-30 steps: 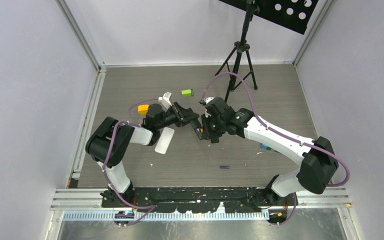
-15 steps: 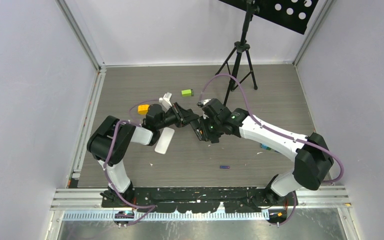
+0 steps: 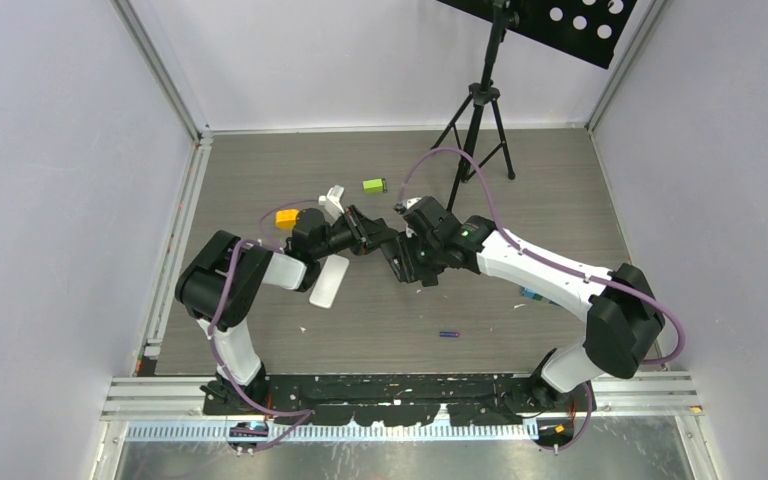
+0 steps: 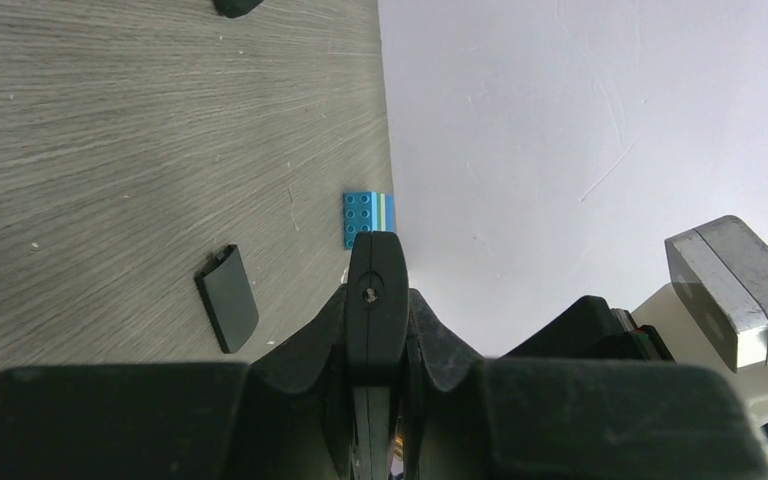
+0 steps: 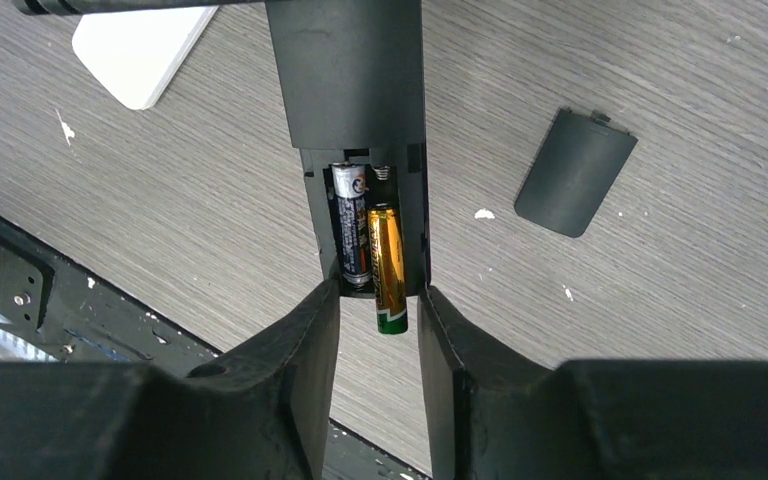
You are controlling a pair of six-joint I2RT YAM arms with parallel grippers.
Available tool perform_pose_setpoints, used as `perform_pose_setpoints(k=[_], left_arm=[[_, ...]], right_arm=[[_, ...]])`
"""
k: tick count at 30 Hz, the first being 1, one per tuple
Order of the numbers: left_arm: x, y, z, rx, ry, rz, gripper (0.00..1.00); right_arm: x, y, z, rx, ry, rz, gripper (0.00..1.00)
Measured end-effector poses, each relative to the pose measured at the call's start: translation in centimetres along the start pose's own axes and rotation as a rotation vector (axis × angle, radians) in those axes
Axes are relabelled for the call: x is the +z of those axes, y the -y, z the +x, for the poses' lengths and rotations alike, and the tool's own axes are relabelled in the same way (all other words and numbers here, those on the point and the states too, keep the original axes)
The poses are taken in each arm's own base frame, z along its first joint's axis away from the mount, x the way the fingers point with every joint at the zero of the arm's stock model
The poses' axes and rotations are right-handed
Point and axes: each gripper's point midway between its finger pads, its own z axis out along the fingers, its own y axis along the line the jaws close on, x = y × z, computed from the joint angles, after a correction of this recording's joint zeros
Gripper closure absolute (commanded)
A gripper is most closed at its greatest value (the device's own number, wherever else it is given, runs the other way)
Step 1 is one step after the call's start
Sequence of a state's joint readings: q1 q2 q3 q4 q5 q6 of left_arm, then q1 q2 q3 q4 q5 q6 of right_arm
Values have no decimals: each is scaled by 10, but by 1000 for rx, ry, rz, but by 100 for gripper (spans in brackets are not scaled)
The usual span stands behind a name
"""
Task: Load the batteries into the remote control
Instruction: Load the battery into the remote control.
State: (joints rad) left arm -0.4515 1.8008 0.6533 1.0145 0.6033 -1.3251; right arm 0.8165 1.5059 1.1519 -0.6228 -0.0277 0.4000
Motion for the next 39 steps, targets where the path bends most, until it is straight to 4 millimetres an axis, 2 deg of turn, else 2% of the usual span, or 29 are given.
perform_pose_setpoints(k=[7, 13, 18, 22, 28, 30, 33, 36, 39], left_arm=[[2, 6, -2, -83, 8, 34, 100], [2, 18, -5, -144, 14, 75, 100], [2, 24, -7, -194, 20, 87, 100], [-1, 44, -16, -246, 51, 122, 100], [5, 102, -41, -269, 71, 252, 100], [6, 119, -47, -275, 69, 293, 100], [6, 139, -54, -281, 66, 343, 100], [6, 143, -56, -296, 67, 354, 100], [6, 142, -58, -307, 75, 350, 100]], right_arm=[[-9, 3, -13, 58, 66, 8, 47], [-40, -1, -42, 141, 210, -39, 35], [-66, 5, -58, 244, 323, -43, 32], [-99, 14, -68, 347, 482, -52, 29], [-150, 21, -80, 559, 725, -168, 32], [-153, 17, -85, 628, 756, -221, 32], [-144, 11, -89, 710, 755, -284, 32], [-128, 5, -91, 779, 731, -338, 33], [-122, -1, -96, 823, 733, -397, 34]])
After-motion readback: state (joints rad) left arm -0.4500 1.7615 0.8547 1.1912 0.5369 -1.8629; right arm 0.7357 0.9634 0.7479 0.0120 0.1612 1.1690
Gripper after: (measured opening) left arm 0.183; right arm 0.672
